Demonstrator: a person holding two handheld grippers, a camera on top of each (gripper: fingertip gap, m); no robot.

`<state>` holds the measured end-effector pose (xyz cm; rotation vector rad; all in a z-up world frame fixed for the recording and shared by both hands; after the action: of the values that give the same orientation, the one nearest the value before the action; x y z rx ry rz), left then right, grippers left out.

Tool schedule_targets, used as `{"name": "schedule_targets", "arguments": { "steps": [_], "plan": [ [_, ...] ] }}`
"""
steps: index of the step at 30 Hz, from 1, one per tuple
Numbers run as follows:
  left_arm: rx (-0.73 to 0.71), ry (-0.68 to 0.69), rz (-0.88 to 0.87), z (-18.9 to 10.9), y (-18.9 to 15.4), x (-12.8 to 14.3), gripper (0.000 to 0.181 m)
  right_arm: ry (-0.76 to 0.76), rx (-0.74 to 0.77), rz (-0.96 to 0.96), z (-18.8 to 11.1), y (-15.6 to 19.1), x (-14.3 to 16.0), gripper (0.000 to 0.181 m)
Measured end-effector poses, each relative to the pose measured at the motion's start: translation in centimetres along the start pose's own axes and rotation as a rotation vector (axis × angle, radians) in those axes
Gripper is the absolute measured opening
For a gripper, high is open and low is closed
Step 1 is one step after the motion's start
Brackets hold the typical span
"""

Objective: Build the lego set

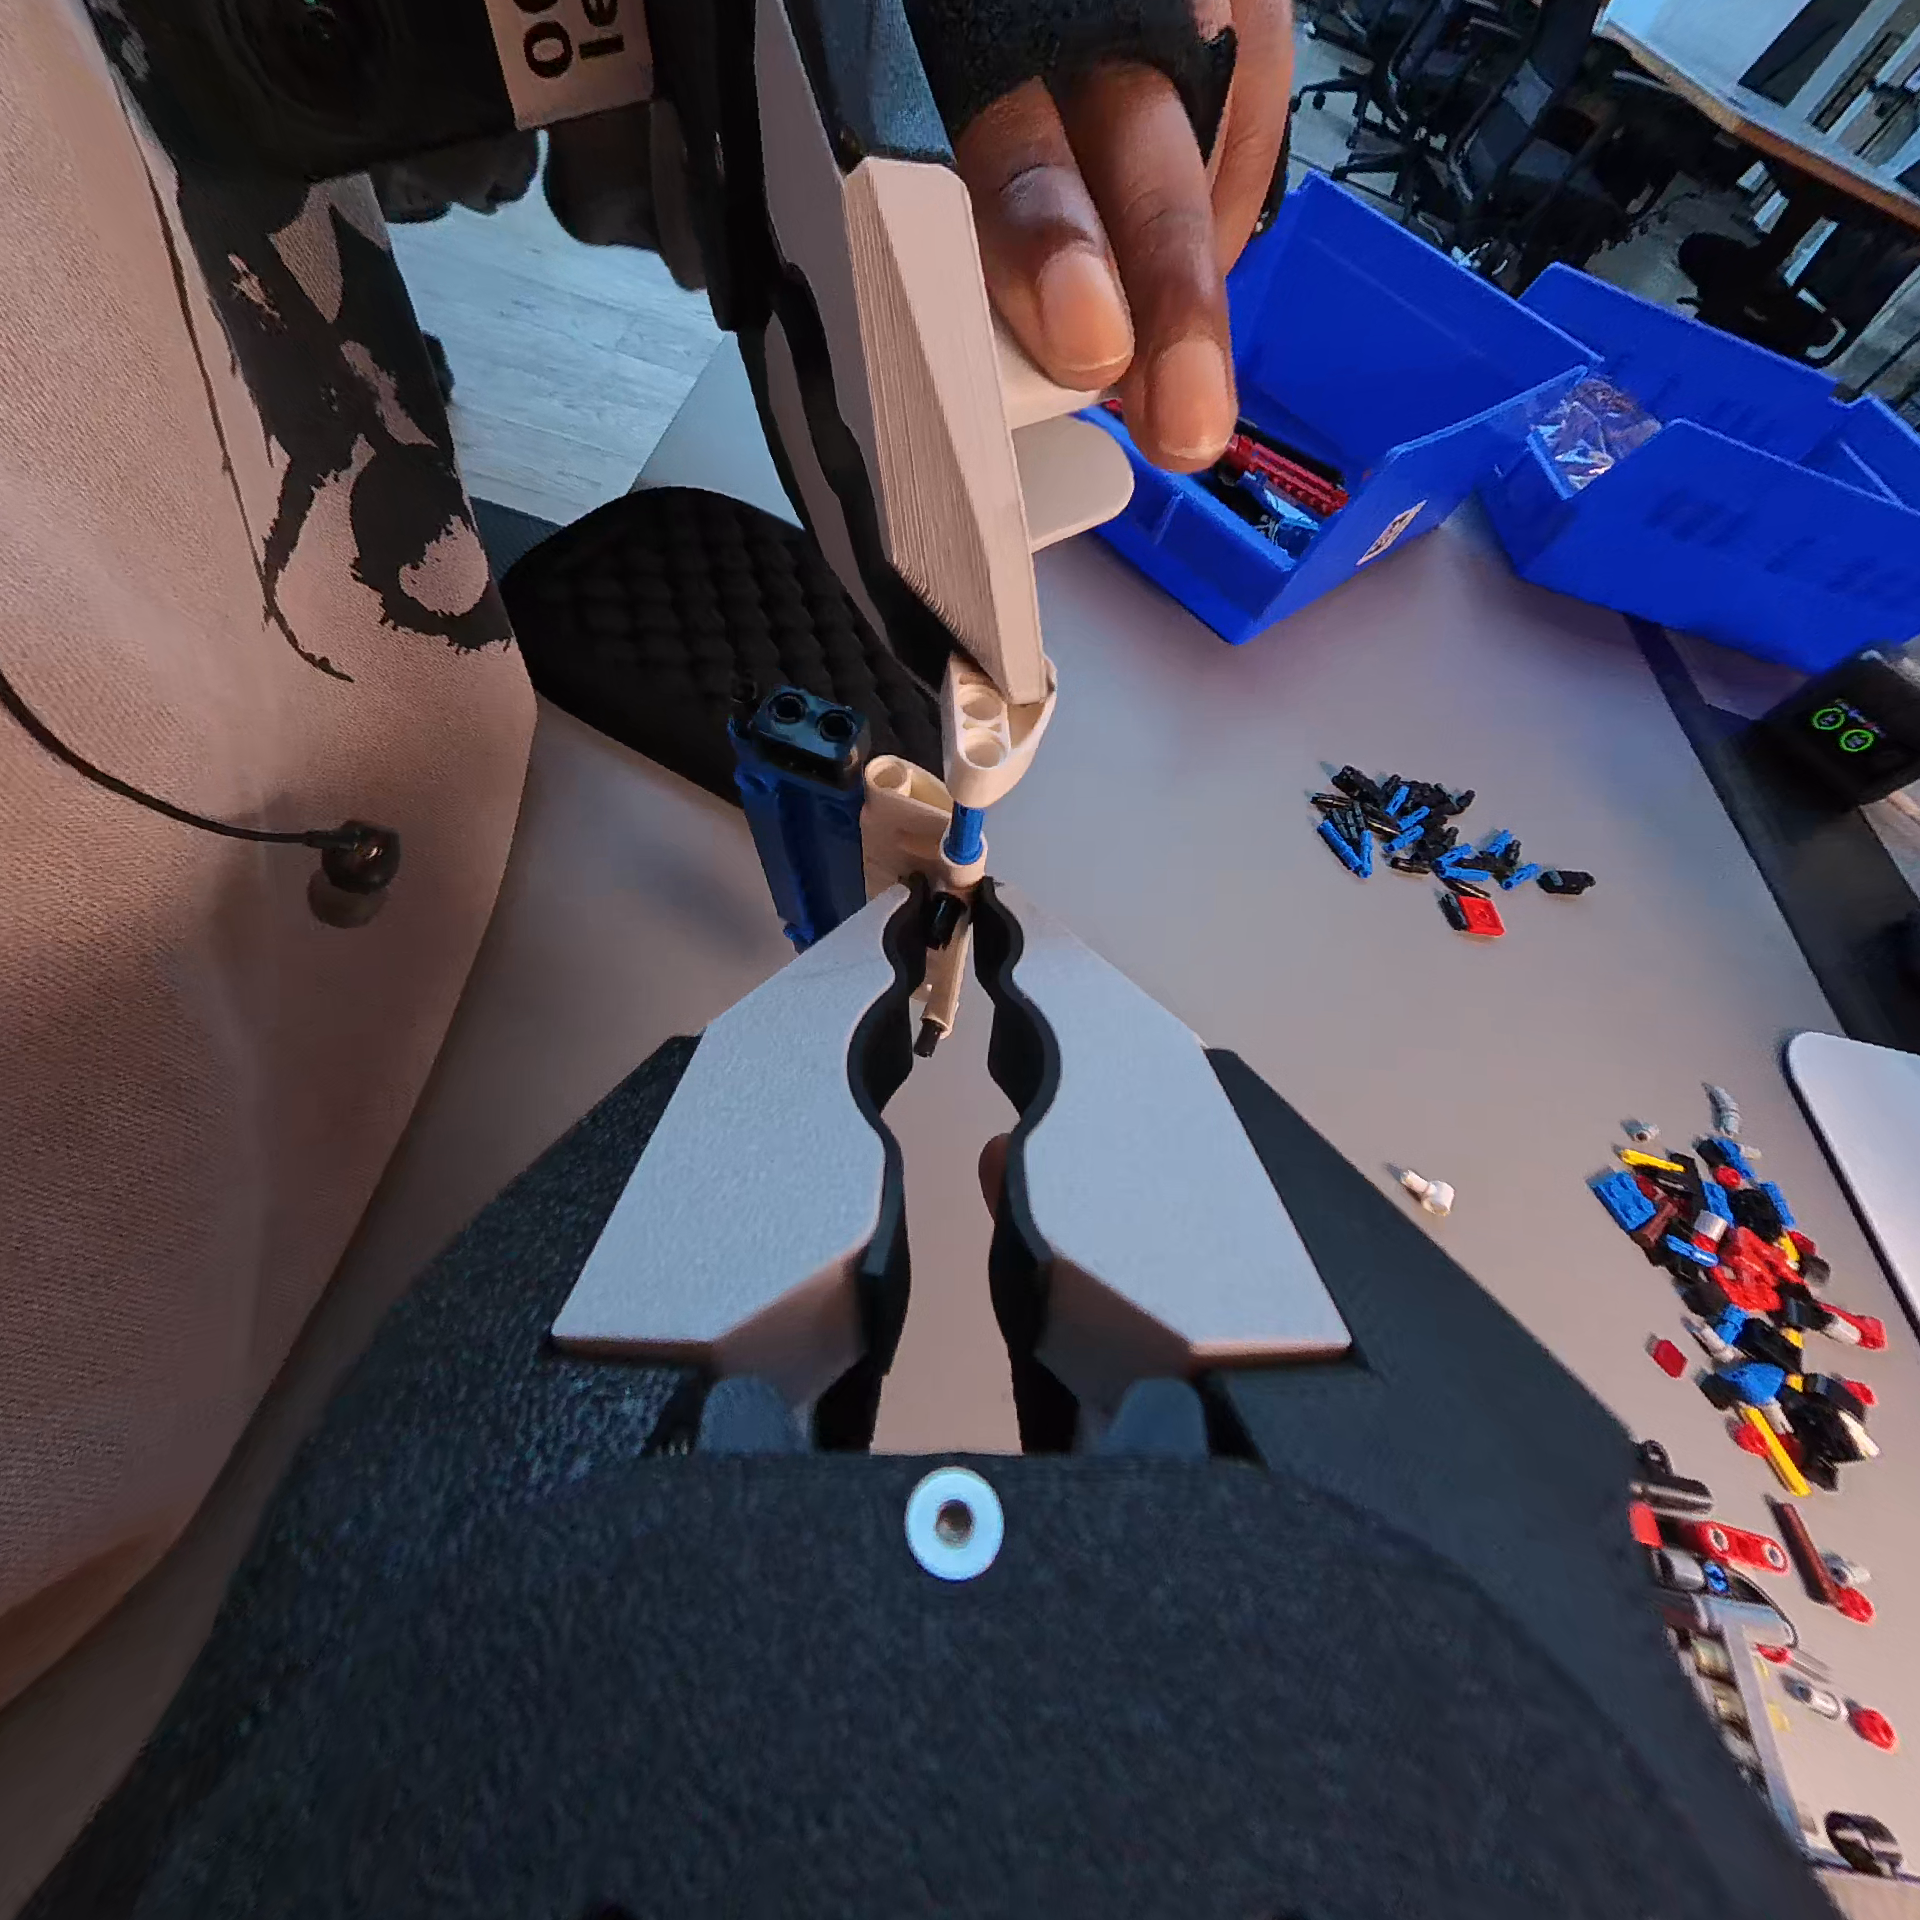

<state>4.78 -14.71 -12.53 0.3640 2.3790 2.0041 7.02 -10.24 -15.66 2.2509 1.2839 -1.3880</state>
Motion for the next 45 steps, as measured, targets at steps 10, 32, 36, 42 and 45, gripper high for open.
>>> {"name": "schedule_targets", "arguments": {
  "steps": [10, 32, 36, 42, 45],
  "plan": [
    [0.016, -0.024, 0.023, -0.2, -0.1, -0.3, 0.006, 0.041, -0.049, 0.008, 0.0, 0.4, -0.2, 0.005],
    [0.081, -0.04, 0.002, -0.5, 0.1, -0.8, 0.005, 0.009, -0.343, 0.197, -0.6, 1.5, -0.8, 0.003],
    [0.141, -0.037, -0.01, -0.4, -0.5, -1.0, 0.006, 0.038, -0.406, 0.228, -0.4, 1.7, -0.3, 0.003],
    [0.176, -0.038, -0.04, -0.5, -1.0, -0.9, 0.006, 0.074, -0.434, 0.269, -0.3, 1.9, -0.1, 0.003],
    [0.19, -0.024, -0.097, -0.2, -1.2, -0.4, 0.006, 0.043, -0.464, 0.349, -0.2, 1.3, 0.0, 0.002]
  ]
}}
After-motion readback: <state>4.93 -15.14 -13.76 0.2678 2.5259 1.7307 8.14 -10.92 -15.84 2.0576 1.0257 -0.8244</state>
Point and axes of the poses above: each gripper's, where its closed fingertips meet, z out along the fingers, x out of its underside, y = z × x across the jaws, the point moved 4 cm from there along -z, back along the fingers, and after that the axes turned 8 degrees about y, right-handed, at the moved point
